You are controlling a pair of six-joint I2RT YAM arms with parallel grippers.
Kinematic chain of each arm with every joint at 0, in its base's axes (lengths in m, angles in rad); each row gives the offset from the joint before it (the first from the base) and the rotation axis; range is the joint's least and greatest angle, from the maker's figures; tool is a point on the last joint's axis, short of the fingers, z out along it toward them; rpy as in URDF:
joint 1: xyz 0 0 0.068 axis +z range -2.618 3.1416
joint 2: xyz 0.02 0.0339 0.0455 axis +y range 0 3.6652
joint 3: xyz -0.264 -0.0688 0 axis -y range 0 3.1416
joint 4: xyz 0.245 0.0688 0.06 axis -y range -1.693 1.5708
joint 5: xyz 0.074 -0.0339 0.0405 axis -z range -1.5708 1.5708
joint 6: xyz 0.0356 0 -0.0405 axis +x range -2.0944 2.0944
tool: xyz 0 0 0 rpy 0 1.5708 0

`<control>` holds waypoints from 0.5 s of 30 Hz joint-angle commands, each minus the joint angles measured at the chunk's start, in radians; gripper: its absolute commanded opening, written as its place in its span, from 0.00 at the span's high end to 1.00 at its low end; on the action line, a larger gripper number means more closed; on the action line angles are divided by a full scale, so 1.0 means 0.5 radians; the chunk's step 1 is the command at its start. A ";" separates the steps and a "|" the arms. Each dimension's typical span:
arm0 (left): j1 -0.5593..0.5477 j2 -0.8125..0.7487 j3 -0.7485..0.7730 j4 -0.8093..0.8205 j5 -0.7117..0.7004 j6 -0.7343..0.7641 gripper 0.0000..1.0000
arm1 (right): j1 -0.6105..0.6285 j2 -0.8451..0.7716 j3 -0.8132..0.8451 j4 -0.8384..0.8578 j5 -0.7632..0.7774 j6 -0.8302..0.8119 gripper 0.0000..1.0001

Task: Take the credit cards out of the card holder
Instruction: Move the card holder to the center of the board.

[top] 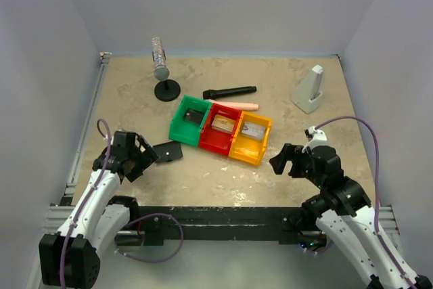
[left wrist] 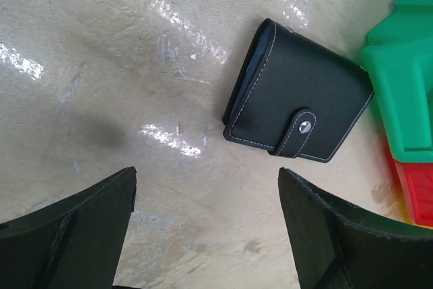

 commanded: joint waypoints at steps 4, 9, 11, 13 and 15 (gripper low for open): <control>-0.004 0.064 0.091 0.189 -0.050 -0.009 0.13 | 0.004 0.016 -0.043 0.152 -0.110 -0.033 0.01; -0.004 0.180 0.272 0.232 -0.130 0.086 0.29 | 0.004 -0.015 -0.073 0.161 -0.153 -0.018 0.02; -0.001 0.245 0.327 0.284 -0.136 0.141 0.36 | 0.001 -0.033 -0.074 0.158 -0.153 -0.015 0.02; 0.005 0.343 0.389 0.290 -0.127 0.172 0.39 | 0.001 -0.042 -0.071 0.149 -0.159 -0.012 0.02; 0.002 0.447 0.450 0.284 -0.130 0.200 0.38 | 0.001 -0.055 -0.077 0.149 -0.175 -0.012 0.02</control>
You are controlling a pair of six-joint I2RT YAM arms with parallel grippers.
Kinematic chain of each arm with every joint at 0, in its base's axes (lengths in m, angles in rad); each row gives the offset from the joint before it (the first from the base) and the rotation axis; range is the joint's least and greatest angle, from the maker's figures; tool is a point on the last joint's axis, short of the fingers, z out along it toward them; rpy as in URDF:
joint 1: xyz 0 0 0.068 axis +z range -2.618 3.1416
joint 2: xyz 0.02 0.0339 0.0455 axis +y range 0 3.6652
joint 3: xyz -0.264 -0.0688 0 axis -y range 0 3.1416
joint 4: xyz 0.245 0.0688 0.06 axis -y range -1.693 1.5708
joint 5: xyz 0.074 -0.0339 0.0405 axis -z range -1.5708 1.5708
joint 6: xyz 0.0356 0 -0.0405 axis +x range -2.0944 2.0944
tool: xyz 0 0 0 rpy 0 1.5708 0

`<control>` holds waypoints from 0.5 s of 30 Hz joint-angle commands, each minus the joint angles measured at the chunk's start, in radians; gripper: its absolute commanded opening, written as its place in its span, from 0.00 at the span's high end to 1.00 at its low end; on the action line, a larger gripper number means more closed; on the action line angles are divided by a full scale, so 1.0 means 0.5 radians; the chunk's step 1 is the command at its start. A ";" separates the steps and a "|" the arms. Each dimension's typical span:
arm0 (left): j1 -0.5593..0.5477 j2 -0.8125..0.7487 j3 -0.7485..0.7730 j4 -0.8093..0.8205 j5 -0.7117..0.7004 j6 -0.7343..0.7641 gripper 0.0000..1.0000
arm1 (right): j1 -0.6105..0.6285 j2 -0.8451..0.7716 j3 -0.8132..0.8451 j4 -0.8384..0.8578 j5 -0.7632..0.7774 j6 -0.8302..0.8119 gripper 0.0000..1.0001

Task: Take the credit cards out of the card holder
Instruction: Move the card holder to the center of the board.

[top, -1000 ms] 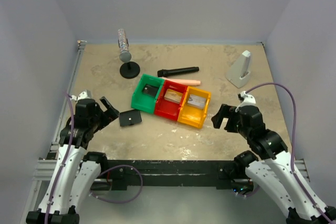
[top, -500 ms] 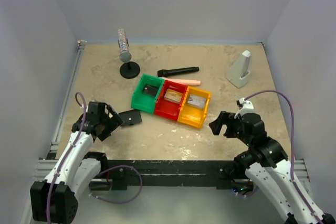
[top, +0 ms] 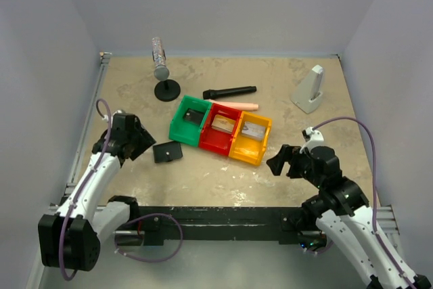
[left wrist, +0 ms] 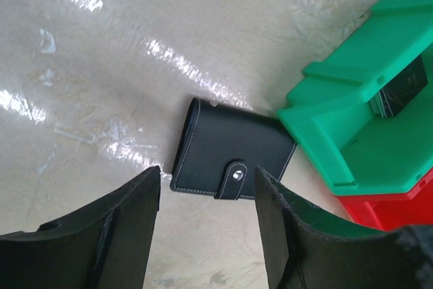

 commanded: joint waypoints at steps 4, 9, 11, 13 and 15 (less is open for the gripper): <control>0.009 0.371 0.177 0.195 -0.058 0.113 0.37 | 0.000 -0.040 -0.011 0.080 -0.071 -0.002 0.02; 0.005 0.623 0.236 0.312 -0.015 0.076 0.41 | 0.003 -0.006 -0.005 0.080 -0.083 -0.012 0.02; 0.005 0.672 0.245 0.346 0.003 0.091 0.44 | 0.003 -0.009 -0.002 0.071 -0.090 -0.009 0.03; 0.002 0.679 0.236 0.367 -0.003 0.091 0.45 | 0.000 -0.027 -0.011 0.068 -0.099 -0.002 0.03; 0.002 0.691 0.236 0.395 -0.030 0.091 0.45 | 0.000 -0.046 -0.029 0.080 -0.108 0.013 0.03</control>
